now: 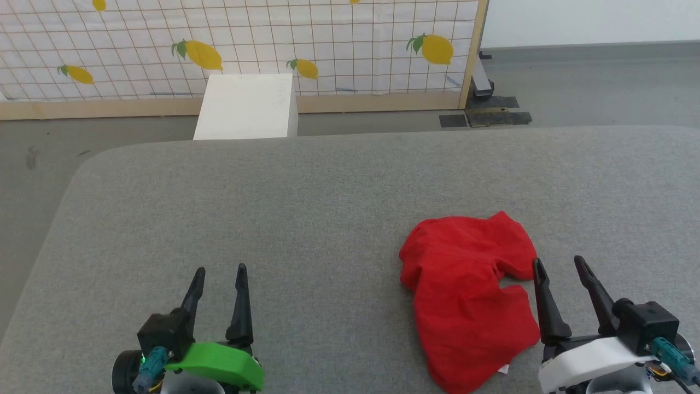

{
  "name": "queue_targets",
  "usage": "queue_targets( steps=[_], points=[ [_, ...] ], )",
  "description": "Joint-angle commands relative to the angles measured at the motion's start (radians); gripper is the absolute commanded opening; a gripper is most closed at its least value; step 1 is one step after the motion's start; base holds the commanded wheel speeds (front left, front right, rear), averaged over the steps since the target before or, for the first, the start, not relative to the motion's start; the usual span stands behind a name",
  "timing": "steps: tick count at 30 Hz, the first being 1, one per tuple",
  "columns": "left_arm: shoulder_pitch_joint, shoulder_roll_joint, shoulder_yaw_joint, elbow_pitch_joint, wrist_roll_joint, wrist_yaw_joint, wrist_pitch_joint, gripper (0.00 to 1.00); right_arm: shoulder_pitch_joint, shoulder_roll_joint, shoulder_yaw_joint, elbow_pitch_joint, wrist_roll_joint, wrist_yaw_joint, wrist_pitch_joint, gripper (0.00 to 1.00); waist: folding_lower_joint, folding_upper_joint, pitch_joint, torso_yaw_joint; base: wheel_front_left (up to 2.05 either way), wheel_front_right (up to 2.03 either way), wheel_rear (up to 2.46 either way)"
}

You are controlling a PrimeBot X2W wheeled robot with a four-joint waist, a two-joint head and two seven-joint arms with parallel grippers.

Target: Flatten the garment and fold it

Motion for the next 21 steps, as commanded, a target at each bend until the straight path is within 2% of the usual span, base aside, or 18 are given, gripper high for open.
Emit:
queue_targets(
  steps=[1, 6, 13, 17, 21],
  points=[
    [0.01, -0.004, 0.004, 0.002, 0.006, -0.006, -0.004, 1.0, 0.004, 0.001, 0.0, 0.002, 0.006, -0.002, -0.003, 1.0, 0.0, -0.0001, -0.002, 0.001, 0.0, 0.0, 0.0],
    [0.01, -0.005, 0.001, -0.002, 0.002, -0.004, -0.004, 1.0, -0.038, 0.001, -0.004, 0.017, 0.012, -0.002, 0.05, 1.0, 0.0, -0.0001, 0.004, -0.003, 0.0, 0.0, 0.0],
    [-0.004, -0.005, -0.018, -0.007, -0.005, 0.003, -0.004, 1.0, -0.142, -0.015, 0.068, 0.155, 0.052, -0.002, 0.405, 1.0, 0.0, -0.0001, 0.024, 0.005, 0.0, 0.0, 0.0],
    [-0.012, -0.005, -0.031, -0.008, -0.007, 0.005, -0.004, 1.0, -0.19, -0.021, 0.084, 0.199, 0.073, -0.002, 0.541, 1.0, 0.0, -0.0001, 0.043, 0.02, 0.0, 0.0, 0.0],
    [-0.017, -0.005, -0.038, -0.004, -0.008, 0.007, -0.004, 1.0, -0.227, -0.027, 0.104, 0.211, 0.066, -0.002, 0.614, 1.0, 0.0, -0.0001, 0.053, 0.034, 0.0, 0.0, 0.0]
  ],
)
